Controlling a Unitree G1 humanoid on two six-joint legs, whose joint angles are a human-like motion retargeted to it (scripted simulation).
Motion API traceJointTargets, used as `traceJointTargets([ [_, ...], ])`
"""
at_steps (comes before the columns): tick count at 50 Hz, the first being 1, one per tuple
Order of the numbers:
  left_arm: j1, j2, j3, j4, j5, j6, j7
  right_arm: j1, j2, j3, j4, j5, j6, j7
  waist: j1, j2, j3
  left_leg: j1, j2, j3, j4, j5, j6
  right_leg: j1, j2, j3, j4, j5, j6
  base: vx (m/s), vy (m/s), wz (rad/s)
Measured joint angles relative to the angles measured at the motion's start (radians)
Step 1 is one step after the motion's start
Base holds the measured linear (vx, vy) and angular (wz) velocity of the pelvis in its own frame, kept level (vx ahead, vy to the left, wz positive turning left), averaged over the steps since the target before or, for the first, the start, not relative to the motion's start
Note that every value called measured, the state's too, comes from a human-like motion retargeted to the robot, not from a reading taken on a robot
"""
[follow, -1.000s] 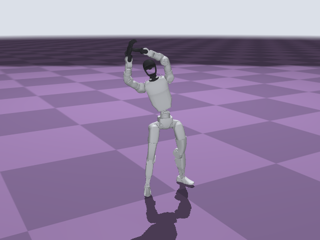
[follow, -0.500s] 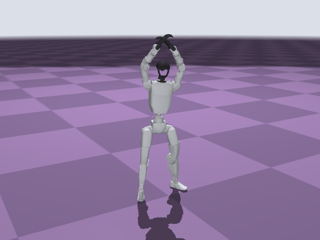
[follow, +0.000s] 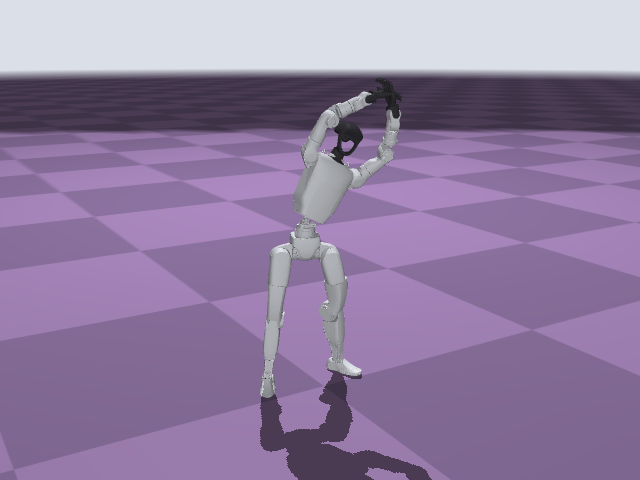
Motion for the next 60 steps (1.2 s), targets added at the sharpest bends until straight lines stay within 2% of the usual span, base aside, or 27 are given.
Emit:
traceJointTargets([
  [15,0.092,0.241,0.005,-0.037,-0.061,-0.03,-0.025,-0.001,0.199,0.0,-0.044,-0.026,0.029,0.027,0.095,-0.012,0.055,0.078,0.066,0.012,-0.012,0.002,-0.009,0.071,0.07,-0.004,-0.01,0.012,0.0,0.0,0.0,0.0],
  [24,0.16,0.274,0.065,-0.038,-0.094,-0.054,-0.05,-0.023,0.264,0.0,-0.022,-0.048,0.054,0.047,0.11,-0.012,0.061,0.089,0.08,0.0,-0.012,-0.002,-0.017,0.089,0.082,-0.012,-0.009,0.019,0.0,0.0,0.0,0.0],
  [35,0.166,0.224,0.074,-0.042,-0.069,-0.069,-0.035,-0.009,0.218,0.0,-0.02,-0.057,0.051,0.05,0.106,-0.012,0.046,0.039,0.04,-0.04,0.008,-0.018,-0.008,0.072,0.027,-0.035,-0.003,-0.005,0.0,-0.01,0.03,0.1],
  [47,0.081,0.061,0.003,-0.04,0.023,-0.072,0.017,0.027,0.038,0.0,-0.025,0.013,0.026,0.052,0.071,-0.004,0.002,-0.045,-0.022,-0.071,0.033,-0.021,0.001,0.013,-0.049,-0.044,0.011,-0.024,0.0,0.0,0.0,0.01],
  [53,0.072,0.0,0.001,-0.041,0.065,-0.065,0.042,0.063,-0.06,0.0,-0.062,0.063,0.02,0.064,0.037,0.072,-0.022,-0.055,-0.039,-0.079,0.038,-0.017,0.002,0.008,-0.071,-0.044,0.018,-0.034,0.0,0.0,0.0,0.0],
  [60,0.041,-0.067,0.0,-0.033,0.115,-0.046,0.064,0.092,-0.144,0.0,-0.082,0.165,0.023,0.081,0.014,0.187,-0.018,-0.055,-0.047,-0.083,0.037,-0.009,-0.003,0.011,-0.08,-0.045,0.02,-0.04,0.0,0.0,0.0,0.0],
])
